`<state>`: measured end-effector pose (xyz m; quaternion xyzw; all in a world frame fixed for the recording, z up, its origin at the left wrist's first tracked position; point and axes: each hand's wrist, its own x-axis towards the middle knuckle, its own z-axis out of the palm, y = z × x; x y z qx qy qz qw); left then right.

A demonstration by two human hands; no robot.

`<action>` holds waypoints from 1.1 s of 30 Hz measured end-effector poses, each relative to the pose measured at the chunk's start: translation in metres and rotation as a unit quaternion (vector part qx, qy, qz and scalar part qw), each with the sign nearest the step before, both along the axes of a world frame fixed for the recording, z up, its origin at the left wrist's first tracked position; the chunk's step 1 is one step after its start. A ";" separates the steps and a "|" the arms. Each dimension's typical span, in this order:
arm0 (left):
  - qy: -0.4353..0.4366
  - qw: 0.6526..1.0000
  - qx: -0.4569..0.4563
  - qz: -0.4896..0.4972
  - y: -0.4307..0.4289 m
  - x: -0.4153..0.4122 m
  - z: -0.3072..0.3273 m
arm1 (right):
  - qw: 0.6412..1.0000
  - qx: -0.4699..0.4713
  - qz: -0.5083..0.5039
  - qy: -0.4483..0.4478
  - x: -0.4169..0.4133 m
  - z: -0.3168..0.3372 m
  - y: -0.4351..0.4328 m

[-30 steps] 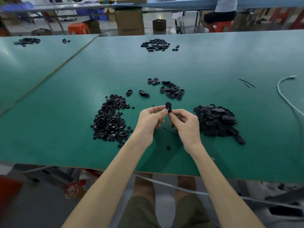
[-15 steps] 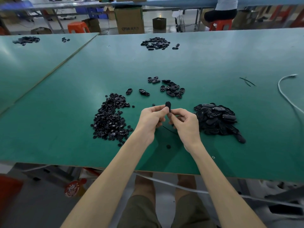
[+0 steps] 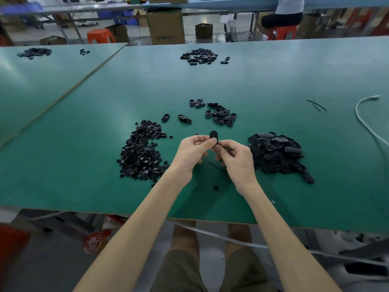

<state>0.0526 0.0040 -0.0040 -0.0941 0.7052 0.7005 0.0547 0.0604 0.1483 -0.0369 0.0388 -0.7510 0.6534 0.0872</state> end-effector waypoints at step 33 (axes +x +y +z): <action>0.012 0.986 -0.049 -0.161 -0.029 0.006 0.004 | 0.998 -0.056 0.006 -0.003 0.000 0.002 0.000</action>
